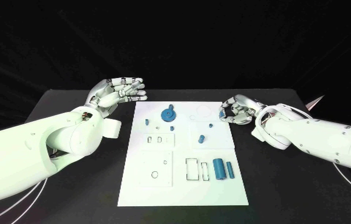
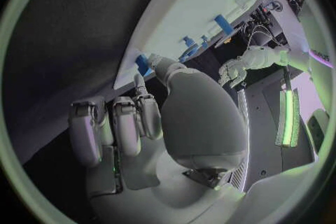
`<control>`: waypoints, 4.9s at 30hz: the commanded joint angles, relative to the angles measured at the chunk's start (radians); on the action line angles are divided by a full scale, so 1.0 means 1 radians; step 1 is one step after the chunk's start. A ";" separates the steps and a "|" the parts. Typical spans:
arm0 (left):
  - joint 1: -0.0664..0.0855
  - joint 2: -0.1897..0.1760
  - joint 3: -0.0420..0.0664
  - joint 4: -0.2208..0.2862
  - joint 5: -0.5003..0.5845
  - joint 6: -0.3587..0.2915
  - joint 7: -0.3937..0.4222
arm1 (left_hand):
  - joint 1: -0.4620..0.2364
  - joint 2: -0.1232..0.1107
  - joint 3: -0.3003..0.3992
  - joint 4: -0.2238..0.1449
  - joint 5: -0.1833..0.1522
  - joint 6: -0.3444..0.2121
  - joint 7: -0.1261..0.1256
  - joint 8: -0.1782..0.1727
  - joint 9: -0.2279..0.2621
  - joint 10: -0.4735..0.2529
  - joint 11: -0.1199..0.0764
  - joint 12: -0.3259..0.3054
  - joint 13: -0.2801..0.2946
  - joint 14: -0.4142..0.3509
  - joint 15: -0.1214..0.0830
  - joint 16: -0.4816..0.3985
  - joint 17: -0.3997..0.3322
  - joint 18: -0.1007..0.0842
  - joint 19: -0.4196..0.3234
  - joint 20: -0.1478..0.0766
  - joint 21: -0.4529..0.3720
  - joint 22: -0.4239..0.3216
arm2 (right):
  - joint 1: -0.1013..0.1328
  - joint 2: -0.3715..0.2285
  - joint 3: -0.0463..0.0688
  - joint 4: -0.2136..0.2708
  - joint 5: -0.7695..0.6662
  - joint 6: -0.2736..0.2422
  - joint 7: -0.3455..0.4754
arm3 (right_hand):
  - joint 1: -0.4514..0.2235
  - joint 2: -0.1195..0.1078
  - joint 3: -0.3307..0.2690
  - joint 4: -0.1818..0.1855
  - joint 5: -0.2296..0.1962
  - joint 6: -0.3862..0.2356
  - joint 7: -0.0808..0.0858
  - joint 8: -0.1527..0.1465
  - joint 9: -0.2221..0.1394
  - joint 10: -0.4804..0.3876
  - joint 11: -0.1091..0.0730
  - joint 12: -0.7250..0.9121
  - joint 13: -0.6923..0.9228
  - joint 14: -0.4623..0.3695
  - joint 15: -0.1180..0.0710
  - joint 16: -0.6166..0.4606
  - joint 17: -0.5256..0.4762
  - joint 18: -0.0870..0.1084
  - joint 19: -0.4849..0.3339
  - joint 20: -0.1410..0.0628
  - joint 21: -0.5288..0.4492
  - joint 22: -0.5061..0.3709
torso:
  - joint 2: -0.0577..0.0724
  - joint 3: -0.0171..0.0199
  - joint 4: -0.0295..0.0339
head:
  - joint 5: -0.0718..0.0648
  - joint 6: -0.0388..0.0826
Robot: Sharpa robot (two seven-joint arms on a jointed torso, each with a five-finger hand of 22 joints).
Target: Assemble the parts on the task board
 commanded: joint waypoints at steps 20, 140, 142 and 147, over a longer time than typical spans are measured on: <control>0.000 0.000 0.001 0.001 0.002 0.019 0.007 | 0.011 -0.002 0.000 -0.006 -0.004 -0.008 0.044 -0.003 -0.001 -0.003 0.002 -0.004 0.001 -0.003 0.001 -0.005 0.001 0.013 0.004 0.003 0.002 -0.001 | -0.001 0.005 0.000 -0.001 -0.009 0.024 -0.012 | 0.002 0.059 0.049 -0.024 -0.010 0.105 -0.043 0.089 0.042 0.017 -0.035 0.008 0.155 0.106 -0.031 0.006 0.263 -0.007 0.105 -0.029 0.005 0.263 | 0.000 -0.0004 -0.0005 | -0.001 -0.003; -0.002 0.027 -0.002 -0.041 0.002 0.043 -0.001 | 0.010 0.000 -0.002 -0.006 -0.004 -0.009 0.044 -0.005 -0.001 -0.004 0.003 -0.004 0.001 -0.005 0.002 -0.009 0.008 0.013 0.003 0.003 0.001 -0.002 | -0.073 0.304 -0.010 0.277 -0.368 -0.100 -0.467 | -0.082 0.023 0.046 -0.018 -0.005 0.007 -0.020 0.087 0.060 -0.007 -0.018 -0.027 0.132 0.106 -0.019 0.006 0.263 -0.003 0.097 -0.024 -0.009 0.250 | -0.008 -0.0042 0.0001 | 0.062 -0.038; -0.002 0.027 -0.002 -0.041 0.002 0.043 -0.001 | 0.010 0.000 -0.002 -0.006 -0.004 -0.009 0.044 -0.005 -0.001 -0.004 0.003 -0.004 0.001 -0.005 0.002 -0.009 0.008 0.013 0.003 0.003 0.001 -0.002 | -0.073 0.304 -0.010 0.277 -0.368 -0.098 -0.467 | -0.082 0.023 0.046 -0.018 -0.005 0.007 -0.020 0.087 0.060 -0.007 -0.018 -0.027 0.132 0.106 -0.019 0.006 0.263 -0.003 0.097 -0.024 -0.009 0.250 | -0.009 -0.0042 0.0001 | 0.062 -0.039; -0.002 0.027 -0.002 -0.041 0.002 0.043 -0.001 | 0.010 0.000 -0.002 -0.006 -0.004 -0.009 0.044 -0.005 -0.001 -0.004 0.003 -0.004 0.001 -0.005 0.002 -0.009 0.008 0.013 0.003 0.003 0.001 -0.002 | -0.073 0.305 -0.010 0.277 -0.367 -0.093 -0.467 | -0.084 0.019 0.045 -0.018 -0.008 0.002 -0.018 0.084 0.059 -0.010 -0.017 -0.031 0.129 0.106 -0.017 0.006 0.263 -0.002 0.097 -0.022 -0.010 0.249 | -0.008 -0.0045 -0.0002 | 0.062 -0.040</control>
